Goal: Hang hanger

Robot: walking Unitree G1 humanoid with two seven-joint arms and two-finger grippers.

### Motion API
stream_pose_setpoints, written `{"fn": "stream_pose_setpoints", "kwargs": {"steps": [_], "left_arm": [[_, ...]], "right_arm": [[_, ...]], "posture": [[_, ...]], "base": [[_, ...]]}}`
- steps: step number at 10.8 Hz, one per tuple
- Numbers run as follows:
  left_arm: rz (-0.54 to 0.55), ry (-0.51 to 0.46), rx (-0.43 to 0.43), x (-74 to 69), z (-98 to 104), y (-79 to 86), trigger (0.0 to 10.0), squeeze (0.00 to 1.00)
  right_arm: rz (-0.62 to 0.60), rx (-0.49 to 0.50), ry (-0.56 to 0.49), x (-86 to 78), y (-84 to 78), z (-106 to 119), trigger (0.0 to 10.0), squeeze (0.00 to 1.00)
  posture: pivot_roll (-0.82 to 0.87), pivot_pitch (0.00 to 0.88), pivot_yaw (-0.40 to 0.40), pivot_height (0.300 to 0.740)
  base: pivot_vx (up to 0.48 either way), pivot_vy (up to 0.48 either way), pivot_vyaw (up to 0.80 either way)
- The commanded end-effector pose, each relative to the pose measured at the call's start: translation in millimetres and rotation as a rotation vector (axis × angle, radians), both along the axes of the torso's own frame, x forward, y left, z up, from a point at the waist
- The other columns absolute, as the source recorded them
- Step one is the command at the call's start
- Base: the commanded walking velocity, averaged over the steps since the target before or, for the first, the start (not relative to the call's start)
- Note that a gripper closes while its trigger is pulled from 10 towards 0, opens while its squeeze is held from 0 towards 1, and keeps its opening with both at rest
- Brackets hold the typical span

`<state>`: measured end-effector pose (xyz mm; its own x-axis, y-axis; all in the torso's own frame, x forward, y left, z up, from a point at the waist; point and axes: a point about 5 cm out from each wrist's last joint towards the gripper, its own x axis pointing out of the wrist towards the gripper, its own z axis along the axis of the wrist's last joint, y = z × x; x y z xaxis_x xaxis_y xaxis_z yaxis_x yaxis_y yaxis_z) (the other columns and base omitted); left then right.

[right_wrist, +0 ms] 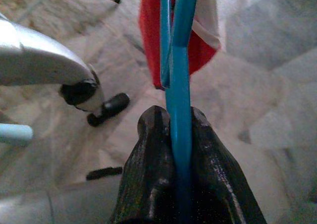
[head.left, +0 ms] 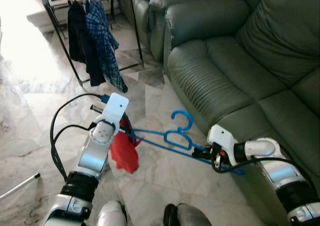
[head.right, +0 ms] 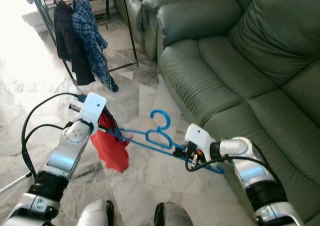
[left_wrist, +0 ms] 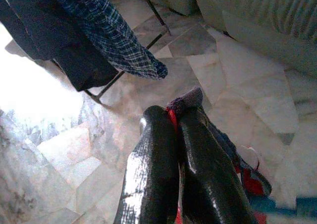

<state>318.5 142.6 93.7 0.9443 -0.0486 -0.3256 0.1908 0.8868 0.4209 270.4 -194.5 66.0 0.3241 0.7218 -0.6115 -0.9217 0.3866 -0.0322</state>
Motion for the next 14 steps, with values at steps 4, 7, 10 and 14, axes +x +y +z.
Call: {"fn": "stream_pose_setpoints", "kwargs": {"steps": [4, 7, 10, 14], "left_arm": [[-0.053, -0.049, -0.014, -0.6, 20, -8.6, 10.0, 0.00], [-0.065, -0.047, -0.024, -1.9, 26, -8.7, 10.0, 0.00], [-0.081, -0.061, -0.029, -1.9, 30, -13.9, 10.0, 0.00], [-0.067, -0.048, -0.012, -1.6, 30, -17.7, 10.0, 0.00]], "right_arm": [[-0.085, -0.059, -0.021, 5.7, -14.9, -7, 10.0, 0.00], [-0.107, -0.076, -0.035, 8.7, -17.7, -11, 10.0, 0.00], [-0.173, -0.107, -0.068, 17.6, -23.3, -11, 10.0, 0.00], [-0.182, -0.061, -0.106, 23.7, -18.7, -7, 10.0, 0.00]], "posture": [[-0.03, 0.133, -0.063, 0.740], [-0.03, 0.128, -0.067, 0.740], [-0.02, 0.121, -0.069, 0.740], [-0.02, 0.124, -0.063, 0.740]], "base": [[0.000, 0.000, 0.00], [0.000, 0.000, 0.00], [0.000, 0.000, 0.00], [0.000, 0.000, 0.00]]}}
